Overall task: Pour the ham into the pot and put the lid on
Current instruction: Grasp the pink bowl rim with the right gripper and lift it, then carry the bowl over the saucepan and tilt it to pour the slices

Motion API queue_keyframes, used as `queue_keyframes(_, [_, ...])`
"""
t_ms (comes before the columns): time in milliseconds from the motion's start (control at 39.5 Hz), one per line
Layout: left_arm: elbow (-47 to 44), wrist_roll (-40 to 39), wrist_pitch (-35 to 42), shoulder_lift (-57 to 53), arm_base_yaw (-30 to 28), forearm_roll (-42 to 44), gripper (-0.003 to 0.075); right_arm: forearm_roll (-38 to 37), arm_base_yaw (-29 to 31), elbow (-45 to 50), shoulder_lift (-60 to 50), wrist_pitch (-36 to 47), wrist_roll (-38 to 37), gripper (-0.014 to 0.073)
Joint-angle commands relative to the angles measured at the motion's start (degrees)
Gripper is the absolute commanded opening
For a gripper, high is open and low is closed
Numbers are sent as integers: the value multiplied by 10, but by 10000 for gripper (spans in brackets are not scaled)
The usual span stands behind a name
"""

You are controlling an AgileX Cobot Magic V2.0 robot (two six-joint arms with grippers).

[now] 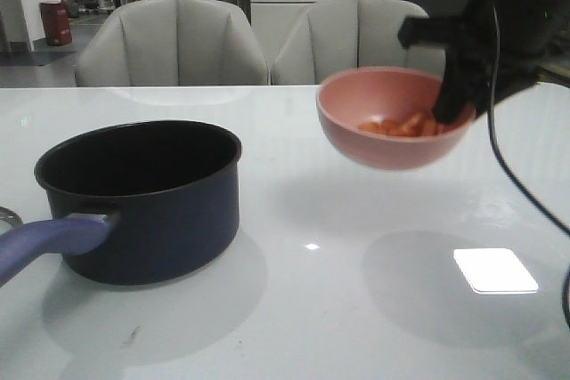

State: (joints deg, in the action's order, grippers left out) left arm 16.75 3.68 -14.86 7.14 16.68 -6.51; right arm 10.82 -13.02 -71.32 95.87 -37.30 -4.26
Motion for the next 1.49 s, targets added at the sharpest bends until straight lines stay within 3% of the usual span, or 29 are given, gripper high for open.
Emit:
queue_keyframes(0, [16, 0, 46, 6, 4, -2, 511, 6, -14, -50, -48, 45, 14, 140])
queue_keyframes(152, [16, 0, 46, 6, 4, -2, 511, 5, -63, -104, -44, 89, 56, 140])
queue_keyframes(405, [16, 0, 46, 6, 4, -2, 511, -50, -166, -117, -40, 314, 96, 140])
queue_keyframes(607, [16, 0, 46, 6, 4, -2, 511, -115, -213, -117, -7, 458, 99, 140])
queue_keyframes(911, [16, 0, 46, 6, 4, -2, 511, -143, -235, -106, 82, 672, 152, 140])
queue_keyframes(1189, [16, 0, 46, 6, 4, -2, 511, -143, -245, 4, 105, 995, 269, 140])
queue_keyframes(1468, [16, 0, 46, 6, 4, -2, 511, -142, -249, 17, 124, 1064, 314, 140])
